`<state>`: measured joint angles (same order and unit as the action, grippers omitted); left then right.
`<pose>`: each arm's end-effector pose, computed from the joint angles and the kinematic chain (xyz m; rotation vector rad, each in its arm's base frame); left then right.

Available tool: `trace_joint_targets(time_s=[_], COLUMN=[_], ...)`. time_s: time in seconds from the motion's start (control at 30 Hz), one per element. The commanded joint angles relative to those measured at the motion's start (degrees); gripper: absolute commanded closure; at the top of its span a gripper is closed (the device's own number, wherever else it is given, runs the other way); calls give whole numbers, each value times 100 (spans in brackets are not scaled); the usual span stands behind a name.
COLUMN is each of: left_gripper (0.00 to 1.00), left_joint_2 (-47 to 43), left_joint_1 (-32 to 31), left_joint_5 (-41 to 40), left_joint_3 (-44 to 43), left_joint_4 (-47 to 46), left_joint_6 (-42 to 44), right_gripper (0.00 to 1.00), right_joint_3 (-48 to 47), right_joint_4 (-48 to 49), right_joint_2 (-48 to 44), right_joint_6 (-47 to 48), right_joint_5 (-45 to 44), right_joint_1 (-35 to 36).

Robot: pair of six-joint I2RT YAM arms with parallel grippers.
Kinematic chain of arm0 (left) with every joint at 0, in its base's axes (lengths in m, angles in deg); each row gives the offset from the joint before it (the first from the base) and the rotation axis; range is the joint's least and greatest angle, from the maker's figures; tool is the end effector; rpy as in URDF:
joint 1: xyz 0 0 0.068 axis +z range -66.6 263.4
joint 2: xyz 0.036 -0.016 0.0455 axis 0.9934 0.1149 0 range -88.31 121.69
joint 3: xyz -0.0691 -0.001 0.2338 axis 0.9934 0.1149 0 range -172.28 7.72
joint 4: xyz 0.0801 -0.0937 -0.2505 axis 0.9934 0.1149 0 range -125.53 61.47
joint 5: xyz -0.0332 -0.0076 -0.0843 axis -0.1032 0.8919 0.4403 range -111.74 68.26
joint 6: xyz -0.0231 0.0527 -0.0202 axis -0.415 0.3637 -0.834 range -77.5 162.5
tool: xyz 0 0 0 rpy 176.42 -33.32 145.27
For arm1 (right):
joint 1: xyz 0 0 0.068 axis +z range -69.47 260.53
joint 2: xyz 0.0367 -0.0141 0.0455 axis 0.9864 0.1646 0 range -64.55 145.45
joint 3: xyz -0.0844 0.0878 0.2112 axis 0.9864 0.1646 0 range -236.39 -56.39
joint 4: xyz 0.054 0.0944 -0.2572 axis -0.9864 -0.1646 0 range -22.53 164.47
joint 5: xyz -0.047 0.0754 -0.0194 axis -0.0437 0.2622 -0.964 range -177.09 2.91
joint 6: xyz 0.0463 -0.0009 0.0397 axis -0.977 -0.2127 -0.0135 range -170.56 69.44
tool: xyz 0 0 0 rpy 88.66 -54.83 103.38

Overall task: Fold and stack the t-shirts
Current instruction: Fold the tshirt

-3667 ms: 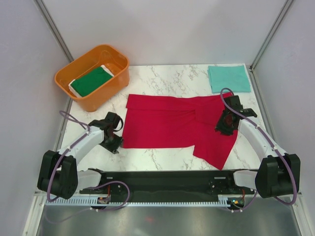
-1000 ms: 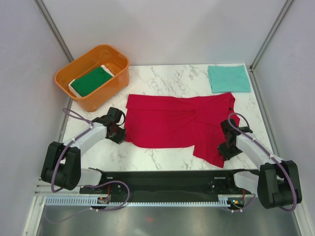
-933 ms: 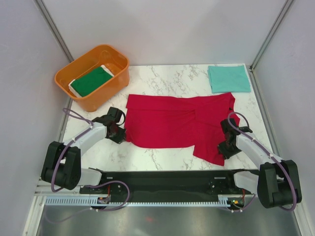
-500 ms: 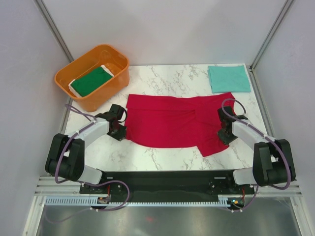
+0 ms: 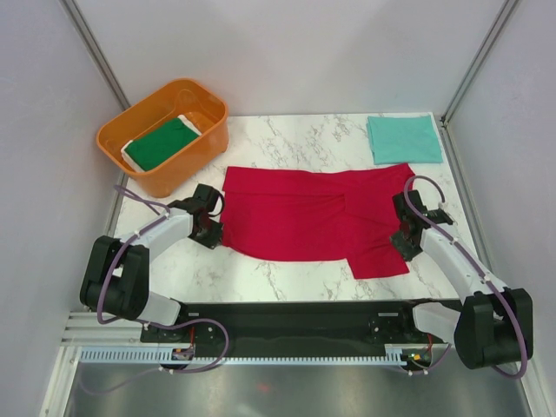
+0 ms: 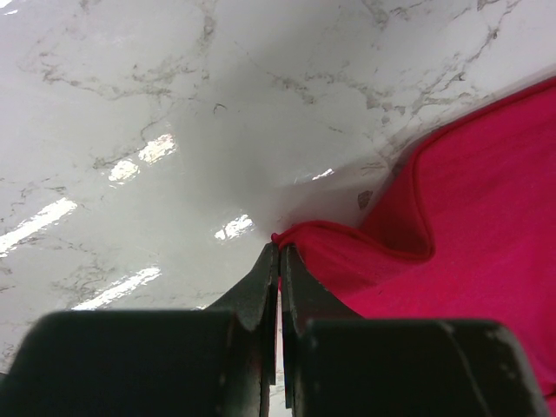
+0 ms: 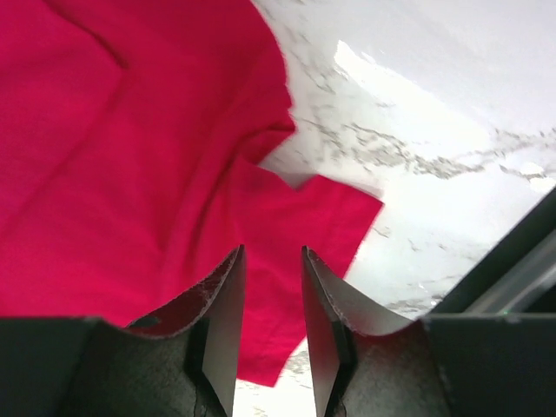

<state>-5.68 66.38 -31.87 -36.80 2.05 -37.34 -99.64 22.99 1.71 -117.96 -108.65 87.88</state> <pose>0.2548 -0.0695 0.1145 -1.5085 2.4099 -0.0998 0.2236 0.0119 0.1675 1.4090 2.2986 -0.1851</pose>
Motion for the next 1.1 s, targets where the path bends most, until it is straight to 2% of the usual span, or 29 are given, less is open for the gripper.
trace_joint_targets(time_s=[0.0,0.4,0.73,0.83,0.87,0.9,1.07], left_gripper=[98,98,98,98,98,98,98], left_joint_2=[-36,60,25,-36,-45,-106,-344], left_joint_1=[-4,-4,-12,-4,-12,-12,-4], left_joint_5=[-77,-77,-121,-147,-147,-147,-226], left_joint_3=[-110,-181,-172,-172,-163,-154,-102], left_joint_4=[3,3,3,12,12,12,30], left_joint_6=[-278,-208,-199,-208,-208,-217,-199], right_gripper=[60,60,62,73,91,100,100], right_joint_3=[447,800,1134,1151,1178,1195,1047], right_joint_4=[-327,-494,235,270,262,262,-142], right_joint_2=[-52,36,264,414,414,388,-120], right_joint_6=[-300,-819,-1021,-977,-969,-960,-663], right_joint_5=[275,-190,-295,-392,-427,-506,-911], right_joint_1=[-15,-15,-6,-15,-6,-6,-6])
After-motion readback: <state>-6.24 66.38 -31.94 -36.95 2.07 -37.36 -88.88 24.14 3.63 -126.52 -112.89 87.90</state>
